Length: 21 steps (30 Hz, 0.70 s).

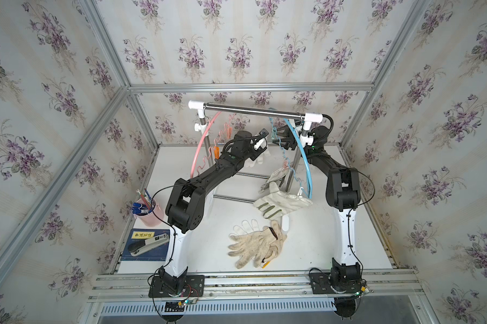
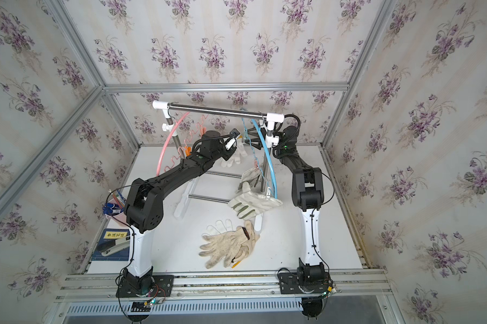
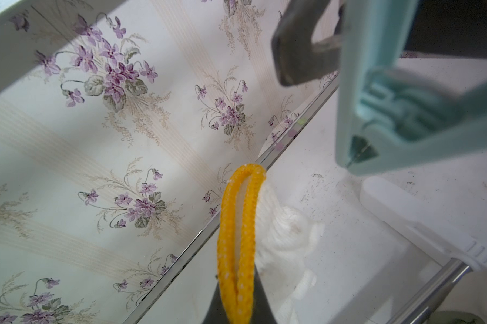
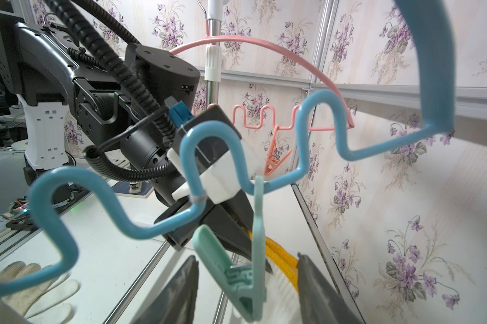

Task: Clip the gloves onto a hanger to dry
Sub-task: Open the clamp at the hanger.

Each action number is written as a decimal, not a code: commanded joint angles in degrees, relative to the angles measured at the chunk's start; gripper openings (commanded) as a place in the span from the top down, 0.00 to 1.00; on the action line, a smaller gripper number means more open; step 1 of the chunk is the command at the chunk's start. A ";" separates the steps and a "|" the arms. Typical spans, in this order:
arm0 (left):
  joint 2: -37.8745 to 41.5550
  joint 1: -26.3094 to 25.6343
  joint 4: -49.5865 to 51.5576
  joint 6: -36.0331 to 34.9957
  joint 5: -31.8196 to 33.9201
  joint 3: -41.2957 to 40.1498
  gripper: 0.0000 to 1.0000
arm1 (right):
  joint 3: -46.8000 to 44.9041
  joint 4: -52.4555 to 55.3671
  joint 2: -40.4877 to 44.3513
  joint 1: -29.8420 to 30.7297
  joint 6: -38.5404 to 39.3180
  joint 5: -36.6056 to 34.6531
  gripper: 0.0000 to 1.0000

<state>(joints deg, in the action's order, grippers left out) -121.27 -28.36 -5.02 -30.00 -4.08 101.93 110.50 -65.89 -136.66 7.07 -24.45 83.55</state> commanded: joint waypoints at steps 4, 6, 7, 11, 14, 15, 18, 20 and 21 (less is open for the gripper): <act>0.40 0.01 -1.40 0.24 -0.41 0.25 1.00 | 0.72 -1.79 1.16 0.32 -0.43 -0.22 0.43; 0.51 -0.02 -1.31 0.21 -0.49 0.24 1.00 | 0.84 -1.92 1.16 0.55 -0.43 -0.32 0.43; 0.47 -0.01 -1.31 0.21 -0.49 0.20 1.00 | 0.86 -1.82 1.10 0.62 -0.43 -0.32 0.43; 0.53 -0.02 -1.31 0.12 -0.41 0.17 1.00 | 0.86 -1.79 1.17 0.95 -0.29 -0.39 0.43; 0.60 -0.03 -1.31 0.11 -0.41 0.09 1.00 | 0.86 -1.79 1.27 1.13 -0.25 -0.94 0.44; 0.61 -0.03 -1.39 0.21 -0.49 0.10 1.00 | 0.70 -1.79 1.33 1.19 -0.25 -1.34 0.45; 0.69 0.01 -1.53 0.29 -0.49 -0.14 1.00 | 0.43 -2.12 1.54 1.15 -0.16 -2.25 0.48; 0.82 -0.03 -1.58 0.38 -0.49 -0.26 1.00 | 0.35 -2.12 1.59 1.16 -0.15 -2.34 0.49; 0.85 0.04 -1.66 0.38 -0.49 -0.25 1.00 | 0.32 -1.97 1.58 1.14 -0.08 -2.39 0.49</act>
<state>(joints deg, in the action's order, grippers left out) -121.27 -28.36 -5.02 -30.02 -4.23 101.82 110.76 -66.00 -136.42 8.19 -24.21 81.87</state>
